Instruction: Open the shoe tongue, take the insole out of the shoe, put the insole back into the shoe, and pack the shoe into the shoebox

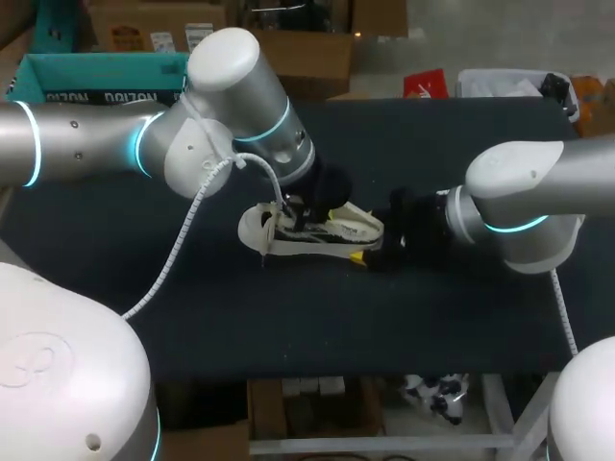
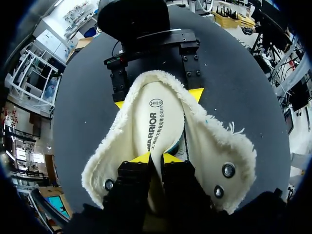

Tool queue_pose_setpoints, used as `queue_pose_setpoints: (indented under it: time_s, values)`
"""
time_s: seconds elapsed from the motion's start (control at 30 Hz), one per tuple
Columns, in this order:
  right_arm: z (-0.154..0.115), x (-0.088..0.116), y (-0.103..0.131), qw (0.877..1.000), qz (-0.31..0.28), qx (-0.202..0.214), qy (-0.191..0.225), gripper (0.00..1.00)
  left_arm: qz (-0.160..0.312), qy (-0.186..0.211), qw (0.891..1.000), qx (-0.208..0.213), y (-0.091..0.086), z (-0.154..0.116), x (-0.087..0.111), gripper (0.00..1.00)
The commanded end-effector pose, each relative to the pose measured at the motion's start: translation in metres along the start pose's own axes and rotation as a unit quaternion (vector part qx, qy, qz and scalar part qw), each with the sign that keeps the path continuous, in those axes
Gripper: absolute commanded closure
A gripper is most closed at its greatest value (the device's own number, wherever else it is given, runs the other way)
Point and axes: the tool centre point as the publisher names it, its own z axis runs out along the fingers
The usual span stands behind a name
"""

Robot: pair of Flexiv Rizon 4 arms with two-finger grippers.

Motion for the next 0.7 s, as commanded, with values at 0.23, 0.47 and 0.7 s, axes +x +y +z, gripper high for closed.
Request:
queue_pose_setpoints:
  time_s: [0.23,0.47,0.7]
  values:
    - [0.007,0.003,-0.002,1.000,-0.001,-0.002,0.001,1.00,0.002,0.013,0.999,0.037,-0.009,-0.029,-0.008,1.00]
    - [0.007,0.003,-0.002,1.000,-0.001,-0.002,0.001,1.00,0.004,0.020,0.997,0.073,-0.012,-0.047,-0.011,1.00]
    - [0.007,0.003,-0.002,1.000,-0.001,-0.002,0.001,1.00,-0.005,0.030,0.994,0.104,-0.011,-0.053,-0.012,1.00]
